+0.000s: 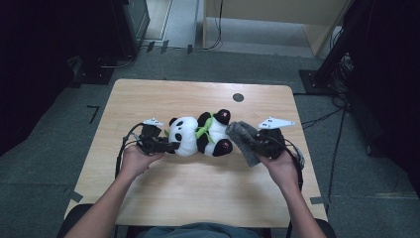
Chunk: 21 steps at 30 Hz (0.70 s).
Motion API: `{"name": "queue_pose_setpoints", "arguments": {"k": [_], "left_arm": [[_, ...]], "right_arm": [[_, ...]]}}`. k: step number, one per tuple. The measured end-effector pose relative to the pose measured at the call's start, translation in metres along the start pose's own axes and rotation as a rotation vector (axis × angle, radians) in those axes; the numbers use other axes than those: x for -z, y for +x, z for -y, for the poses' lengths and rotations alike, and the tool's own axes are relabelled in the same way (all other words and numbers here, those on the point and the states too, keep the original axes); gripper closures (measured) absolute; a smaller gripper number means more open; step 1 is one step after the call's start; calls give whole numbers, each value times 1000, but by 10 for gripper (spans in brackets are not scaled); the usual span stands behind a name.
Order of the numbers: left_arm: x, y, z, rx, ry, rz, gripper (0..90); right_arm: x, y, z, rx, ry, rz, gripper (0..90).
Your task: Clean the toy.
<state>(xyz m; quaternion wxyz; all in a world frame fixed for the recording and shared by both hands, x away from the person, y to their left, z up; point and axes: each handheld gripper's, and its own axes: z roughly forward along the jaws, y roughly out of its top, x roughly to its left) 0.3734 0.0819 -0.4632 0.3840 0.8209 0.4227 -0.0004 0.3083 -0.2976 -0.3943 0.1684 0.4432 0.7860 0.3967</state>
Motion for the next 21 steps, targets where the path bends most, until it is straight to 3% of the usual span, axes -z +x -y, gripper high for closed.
{"name": "queue_pose_setpoints", "arguments": {"k": [9, 21], "left_arm": [[0, 0, 0, -2, -3, 1, 544], [0, -1, 0, -21, -9, -8, 542]], "right_arm": [[-3, -35, -9, -33, -14, 65, 783], [-32, -72, -3, -111, 4, 131, 782]]}}
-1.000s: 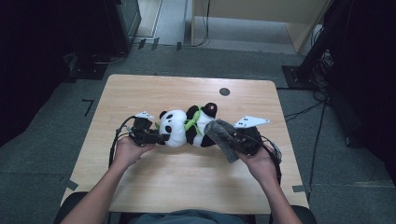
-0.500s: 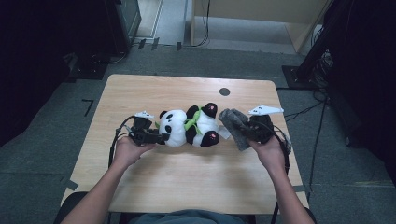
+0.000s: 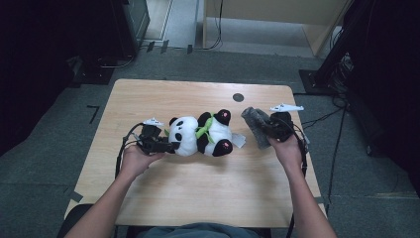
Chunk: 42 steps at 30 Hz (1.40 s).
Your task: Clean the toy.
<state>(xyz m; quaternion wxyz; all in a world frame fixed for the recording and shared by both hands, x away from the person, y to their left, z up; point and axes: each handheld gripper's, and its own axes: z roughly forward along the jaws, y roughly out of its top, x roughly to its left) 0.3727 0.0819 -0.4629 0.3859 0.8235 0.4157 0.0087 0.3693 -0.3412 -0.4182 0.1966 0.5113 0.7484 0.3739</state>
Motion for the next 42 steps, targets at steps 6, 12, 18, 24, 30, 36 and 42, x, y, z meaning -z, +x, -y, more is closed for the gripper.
{"name": "queue_pose_setpoints", "arguments": {"k": [6, 12, 18, 24, 30, 36, 42], "left_arm": [[0, 0, 1, -6, -4, -2, 542], [0, 0, 1, -11, -10, -2, 540], [0, 1, 1, -10, -10, 1, 539], [0, 2, 1, -11, -12, 3, 538], [-1, 2, 2, -13, -14, 3, 538], [-1, 2, 2, -9, -16, 5, 537], [-1, 2, 2, -9, -16, 4, 536]], "right_arm": [[-16, -12, 5, -26, 28, 23, 782], [-27, -24, 9, -45, 26, 50, 780], [-40, -35, 21, -61, 32, 73, 774], [-49, -46, 32, -99, 51, 87, 772], [-53, -51, 36, -124, 69, 94, 767], [-59, -56, 41, -144, 92, 99, 754], [-61, -58, 45, -144, 93, 92, 667]]}}
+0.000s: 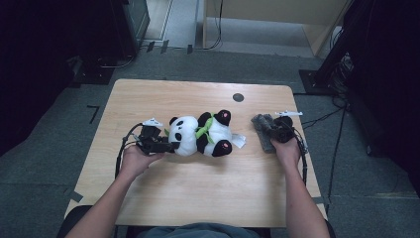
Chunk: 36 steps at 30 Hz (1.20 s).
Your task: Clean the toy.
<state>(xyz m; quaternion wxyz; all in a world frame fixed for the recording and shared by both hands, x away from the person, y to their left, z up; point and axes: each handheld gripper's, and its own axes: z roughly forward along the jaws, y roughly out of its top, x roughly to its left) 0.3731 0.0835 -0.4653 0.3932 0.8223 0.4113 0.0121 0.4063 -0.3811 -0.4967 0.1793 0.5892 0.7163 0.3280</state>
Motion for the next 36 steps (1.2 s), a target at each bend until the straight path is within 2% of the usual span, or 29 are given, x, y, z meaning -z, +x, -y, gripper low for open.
{"name": "queue_pose_setpoints", "arguments": {"k": [2, 6, 9, 13, 17, 22, 26, 29, 36], "left_arm": [[0, 0, 0, 1, 3, 1, 536], [0, 1, -1, 2, 1, 3, 533], [0, 1, -2, -2, 3, 2, 532], [1, 1, -3, -2, 4, 0, 533], [1, 1, -3, -1, 6, 1, 532], [1, 2, -4, -3, 6, 0, 531], [2, 2, -3, -2, 4, -2, 528], [2, 2, -3, 1, 5, -4, 521], [2, 2, -3, 1, 3, -6, 522]], "right_arm": [[2, -2, -1, -24, -11, -5, 615], [12, -4, -3, -76, -70, -20, 523], [20, -4, -4, -83, -90, -31, 489], [26, 1, -3, -67, -89, -30, 449], [33, 8, -5, -54, -102, -49, 394], [42, 23, -8, -11, -108, -62, 374], [47, 32, -8, 0, -113, -76, 356], [51, 42, -9, 36, -107, -72, 342], [61, 64, -7, 87, -122, -108, 314]]}}
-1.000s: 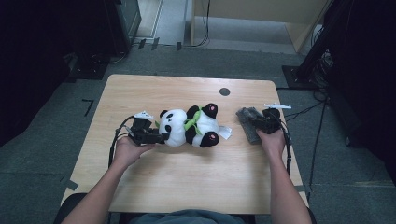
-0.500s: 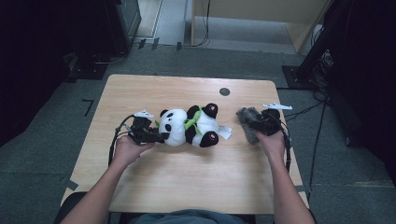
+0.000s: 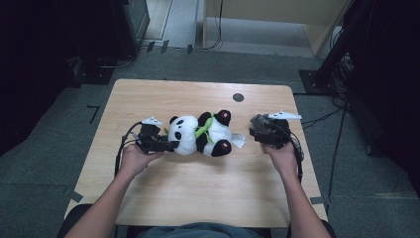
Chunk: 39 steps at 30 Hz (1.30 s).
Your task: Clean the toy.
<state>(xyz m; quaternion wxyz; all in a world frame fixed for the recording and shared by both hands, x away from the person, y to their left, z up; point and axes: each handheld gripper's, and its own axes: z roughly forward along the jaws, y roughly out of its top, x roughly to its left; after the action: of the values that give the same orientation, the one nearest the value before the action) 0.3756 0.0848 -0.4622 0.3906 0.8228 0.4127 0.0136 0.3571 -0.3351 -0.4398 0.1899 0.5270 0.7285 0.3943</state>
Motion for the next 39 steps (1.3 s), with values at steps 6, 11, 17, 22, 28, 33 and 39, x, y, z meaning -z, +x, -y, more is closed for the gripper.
{"name": "queue_pose_setpoints", "arguments": {"k": [6, 11, 17, 22, 28, 33, 39], "left_arm": [[0, 0, 0, -2, 1, 0, 522], [0, 0, 0, -1, 3, 0, 521], [0, 0, 0, 1, 1, 0, 519], [0, 0, 0, 5, -2, 0, 518], [0, 0, 1, 6, -2, 1, 514], [0, 0, 0, 10, -2, 0, 515], [0, 0, 0, 20, -2, 4, 531]], "right_arm": [[6, 17, 1, 20, -12, -43, 293], [4, 33, 2, 45, 4, -75, 269], [7, 53, 1, 82, -6, -114, 237], [9, 65, 1, 99, -14, -138, 226], [12, 77, 0, 108, -25, -176, 223], [6, 89, 2, 125, -13, -213, 207], [-5, 93, 8, 135, 15, -252, 227]]}}
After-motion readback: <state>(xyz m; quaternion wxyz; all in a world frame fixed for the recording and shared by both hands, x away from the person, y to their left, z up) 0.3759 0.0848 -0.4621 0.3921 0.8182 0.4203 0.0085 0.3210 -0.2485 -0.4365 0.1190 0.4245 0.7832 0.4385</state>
